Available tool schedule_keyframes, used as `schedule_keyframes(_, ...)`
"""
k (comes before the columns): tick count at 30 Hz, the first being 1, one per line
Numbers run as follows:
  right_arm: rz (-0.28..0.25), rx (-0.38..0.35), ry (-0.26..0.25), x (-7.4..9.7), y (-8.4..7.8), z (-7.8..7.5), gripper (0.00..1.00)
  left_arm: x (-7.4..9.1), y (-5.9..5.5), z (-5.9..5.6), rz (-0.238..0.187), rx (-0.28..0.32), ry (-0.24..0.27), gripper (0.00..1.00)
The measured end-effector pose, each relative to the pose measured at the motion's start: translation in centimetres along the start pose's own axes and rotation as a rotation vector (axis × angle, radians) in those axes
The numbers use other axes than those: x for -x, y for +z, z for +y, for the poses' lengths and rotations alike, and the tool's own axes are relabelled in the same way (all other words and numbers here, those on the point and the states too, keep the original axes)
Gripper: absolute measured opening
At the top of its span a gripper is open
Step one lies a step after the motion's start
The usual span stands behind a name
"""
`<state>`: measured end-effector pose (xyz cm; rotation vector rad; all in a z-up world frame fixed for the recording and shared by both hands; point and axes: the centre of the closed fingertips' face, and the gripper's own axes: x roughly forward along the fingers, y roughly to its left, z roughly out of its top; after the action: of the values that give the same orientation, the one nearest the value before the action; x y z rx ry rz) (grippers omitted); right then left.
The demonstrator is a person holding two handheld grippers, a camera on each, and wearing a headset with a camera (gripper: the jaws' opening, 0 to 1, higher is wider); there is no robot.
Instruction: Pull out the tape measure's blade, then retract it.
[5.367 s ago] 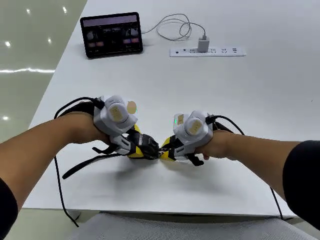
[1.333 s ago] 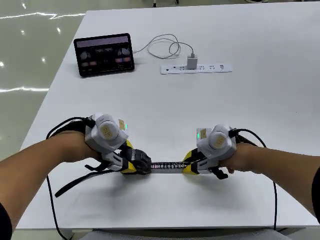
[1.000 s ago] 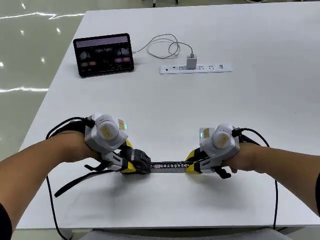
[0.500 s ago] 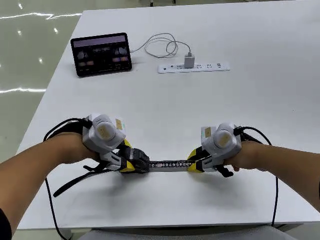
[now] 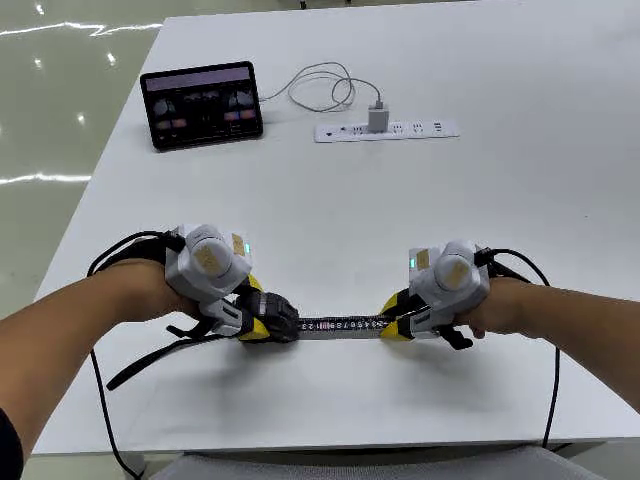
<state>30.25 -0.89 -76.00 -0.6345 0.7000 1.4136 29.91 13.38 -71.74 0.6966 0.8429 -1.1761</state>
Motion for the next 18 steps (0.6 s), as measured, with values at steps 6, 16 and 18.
schedule_keyframes(6, 0.001, -0.009, 0.0, 0.31, -0.38, -0.05, 0.1, 0.04, 0.08, -0.06, 0.002, 0.002, 0.0, 0.3)
schedule_keyframes(16, 0.002, -0.015, -0.003, 0.7, -0.71, -0.06, 0.1, 0.06, 0.13, -0.09, 0.003, 0.002, 0.0, 0.3)
schedule_keyframes(18, 0.002, -0.015, -0.004, 0.69, -0.68, -0.09, 0.1, 0.09, 0.15, -0.1, 0.003, 0.002, 0.0, 0.3)
